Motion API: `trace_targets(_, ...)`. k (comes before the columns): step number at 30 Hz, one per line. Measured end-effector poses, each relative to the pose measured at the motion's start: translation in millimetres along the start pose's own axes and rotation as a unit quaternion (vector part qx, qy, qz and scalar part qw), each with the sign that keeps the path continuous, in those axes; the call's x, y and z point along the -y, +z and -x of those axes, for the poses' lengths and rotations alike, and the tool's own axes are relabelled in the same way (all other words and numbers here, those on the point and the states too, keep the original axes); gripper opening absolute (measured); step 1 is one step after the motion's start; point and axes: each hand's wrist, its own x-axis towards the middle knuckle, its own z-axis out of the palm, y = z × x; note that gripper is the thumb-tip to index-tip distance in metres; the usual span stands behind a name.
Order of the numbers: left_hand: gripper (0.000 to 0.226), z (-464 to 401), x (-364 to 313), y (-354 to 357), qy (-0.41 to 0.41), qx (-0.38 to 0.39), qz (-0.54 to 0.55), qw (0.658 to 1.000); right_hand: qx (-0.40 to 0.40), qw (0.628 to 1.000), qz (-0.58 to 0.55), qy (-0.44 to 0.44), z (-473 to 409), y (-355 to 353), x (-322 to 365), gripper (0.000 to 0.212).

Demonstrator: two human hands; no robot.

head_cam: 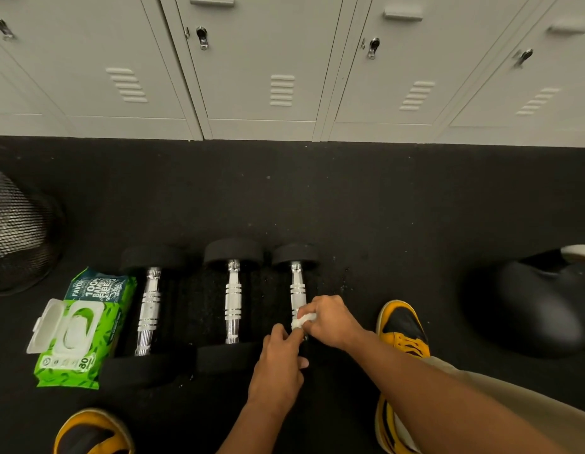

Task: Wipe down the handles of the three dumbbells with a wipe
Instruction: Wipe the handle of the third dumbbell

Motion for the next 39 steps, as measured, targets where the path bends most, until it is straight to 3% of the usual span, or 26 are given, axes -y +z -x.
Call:
trace_targets(4,0.042,1.0,0.4,-0.9,0.006,0.0,-0.007,1.0,0.041,0.999,0.003,0.008,-2.1,8.2,-4.8,0.017)
trace_targets(8,0.038,2.4,0.4,-1.6,0.007,-0.006,-0.007,1.0,0.033,0.999,-0.036,0.023,-6.6,2.6,-6.7,0.029)
trace_targets(12,0.034,1.8,0.9,-1.8,0.01,-0.008,-0.009,1.0,-0.157,0.979,-0.127,0.032,-13.7,-16.4,-0.4,0.031)
trace_targets(14,0.036,1.6,1.3,-1.7,0.007,-0.007,-0.008,1.0,-0.232,0.968,-0.092,0.017,-19.9,-25.9,3.9,0.028)
trace_targets(17,0.039,-0.3,2.3,-1.3,0.0,-0.003,-0.005,1.0,-0.274,0.961,-0.011,-0.018,-27.3,-32.9,9.8,0.026)
trace_targets(23,0.036,0.3,6.6,-2.3,0.005,-0.001,-0.001,1.0,-0.284,0.958,-0.042,-0.018,-32.9,-17.9,12.0,0.028)
trace_targets(39,0.035,0.5,6.1,-3.6,0.002,0.004,0.001,1.0,-0.208,0.965,-0.158,0.008,-26.7,10.7,12.6,0.032)
